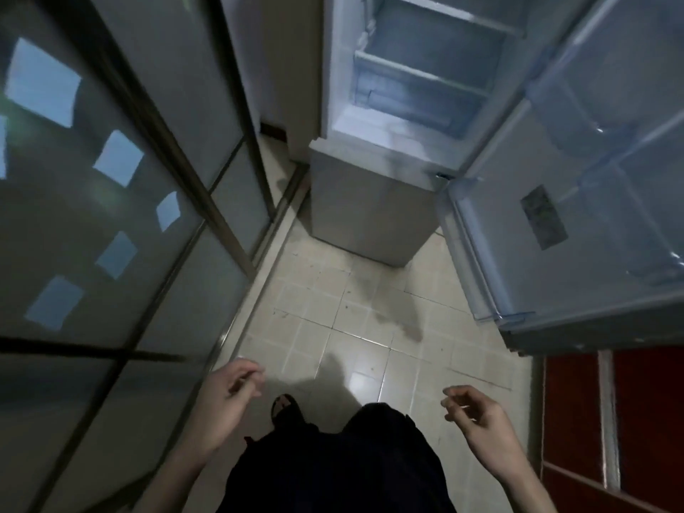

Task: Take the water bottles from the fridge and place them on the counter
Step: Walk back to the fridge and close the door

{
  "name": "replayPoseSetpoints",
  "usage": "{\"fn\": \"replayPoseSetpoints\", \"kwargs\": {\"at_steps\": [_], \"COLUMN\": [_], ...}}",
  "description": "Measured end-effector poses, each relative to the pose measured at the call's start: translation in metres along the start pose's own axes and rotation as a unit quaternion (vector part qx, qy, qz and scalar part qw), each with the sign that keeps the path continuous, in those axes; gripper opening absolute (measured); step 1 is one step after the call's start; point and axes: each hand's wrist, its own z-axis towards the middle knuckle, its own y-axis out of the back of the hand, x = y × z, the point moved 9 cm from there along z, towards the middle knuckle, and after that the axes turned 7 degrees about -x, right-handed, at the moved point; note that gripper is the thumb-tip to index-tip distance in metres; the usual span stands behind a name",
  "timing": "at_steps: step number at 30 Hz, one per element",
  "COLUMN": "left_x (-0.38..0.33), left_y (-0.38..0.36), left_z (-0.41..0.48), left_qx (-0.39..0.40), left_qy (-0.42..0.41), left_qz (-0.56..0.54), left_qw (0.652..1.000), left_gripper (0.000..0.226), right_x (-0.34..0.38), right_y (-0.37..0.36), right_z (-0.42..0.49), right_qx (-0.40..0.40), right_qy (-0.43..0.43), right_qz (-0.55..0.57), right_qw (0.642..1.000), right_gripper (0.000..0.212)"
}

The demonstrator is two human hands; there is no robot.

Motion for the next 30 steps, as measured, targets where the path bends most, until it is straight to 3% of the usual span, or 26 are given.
{"fn": "replayPoseSetpoints", "kwargs": {"at_steps": [4,9,14,23,26,28,30], "left_x": [-0.047,-0.111,-0.145,-0.184,-0.201,-0.215,-0.226], "left_y": [-0.023,-0.067,-0.117,-0.198,-0.214,-0.227,-0.239], "left_z": [0.050,0.089,0.104,0.106,0.108,0.112,0.116], "left_qx": [0.071,0.111,0.130,0.213,0.241,0.257,0.277], "left_qy": [-0.051,-0.103,-0.131,-0.171,-0.187,-0.201,-0.212], "left_qz": [0.002,-0.003,0.029,0.106,0.123,0.128,0.137], "left_qw": [0.996,0.988,0.982,0.956,0.944,0.937,0.927], "left_gripper": [0.030,0.015,0.032,0.023,0.024,0.022,0.018], "right_x": [-0.030,-0.057,-0.060,-0.063,-0.063,-0.051,-0.033], "right_y": [0.008,0.031,0.074,0.226,0.267,0.280,0.282], "right_z": [-0.030,-0.044,-0.021,0.023,0.021,0.025,0.032], "right_qx": [-0.053,-0.123,-0.178,-0.310,-0.361,-0.342,-0.307], "right_qy": [-0.066,-0.117,-0.115,-0.102,-0.103,-0.067,-0.030], "right_qz": [0.023,0.059,0.117,0.116,0.147,0.181,0.192], "right_qw": [0.996,0.984,0.970,0.938,0.915,0.920,0.932], "right_gripper": [0.012,0.012,0.009,0.012,0.040,0.075,0.096]}}
